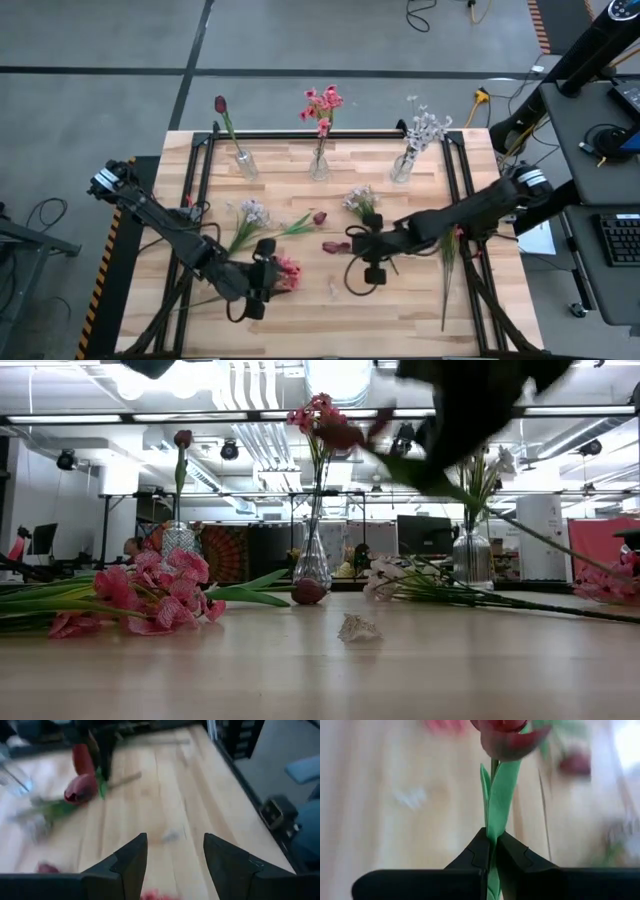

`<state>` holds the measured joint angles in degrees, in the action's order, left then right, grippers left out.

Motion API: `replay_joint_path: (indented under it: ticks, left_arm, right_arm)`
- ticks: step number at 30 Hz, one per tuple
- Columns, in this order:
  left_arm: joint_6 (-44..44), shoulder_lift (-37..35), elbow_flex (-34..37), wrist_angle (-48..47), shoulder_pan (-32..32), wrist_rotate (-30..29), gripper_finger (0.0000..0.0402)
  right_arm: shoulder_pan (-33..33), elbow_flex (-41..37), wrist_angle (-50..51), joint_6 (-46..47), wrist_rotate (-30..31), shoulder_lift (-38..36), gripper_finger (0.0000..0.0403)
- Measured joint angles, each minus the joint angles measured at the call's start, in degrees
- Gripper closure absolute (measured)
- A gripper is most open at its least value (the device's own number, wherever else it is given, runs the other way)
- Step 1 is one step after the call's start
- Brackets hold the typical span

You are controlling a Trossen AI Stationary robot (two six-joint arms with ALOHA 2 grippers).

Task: Sort flowers into vase by color
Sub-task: Put the bottom purple tulip into the left transparent vase

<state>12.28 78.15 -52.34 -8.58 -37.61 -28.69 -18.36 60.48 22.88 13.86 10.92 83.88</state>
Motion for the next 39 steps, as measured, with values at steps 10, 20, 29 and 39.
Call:
replay_joint_path:
  ticks: [10,20,29,39]
  left_arm:
    - [-7.38,-0.25,7.02,19.51,7.37,-1.87,0.0224]
    - [-10.0,2.28,12.4,40.1,15.09,10.14,0.0224]
    - [-14.7,7.31,6.95,40.81,15.24,10.3,0.0224]
    - [-14.78,7.69,6.41,41.8,15.17,8.87,0.0315]
  right_arm:
    - [-0.51,-8.09,-40.38,-17.64,-0.9,-5.22,0.039]
    - [-0.46,-3.45,-52.12,-26.88,-4.94,-1.07,0.039]
    - [-0.34,3.66,-52.31,-31.95,-4.92,3.34,0.039]
    - [-0.25,4.71,-51.65,-33.24,-4.85,3.68,0.039]
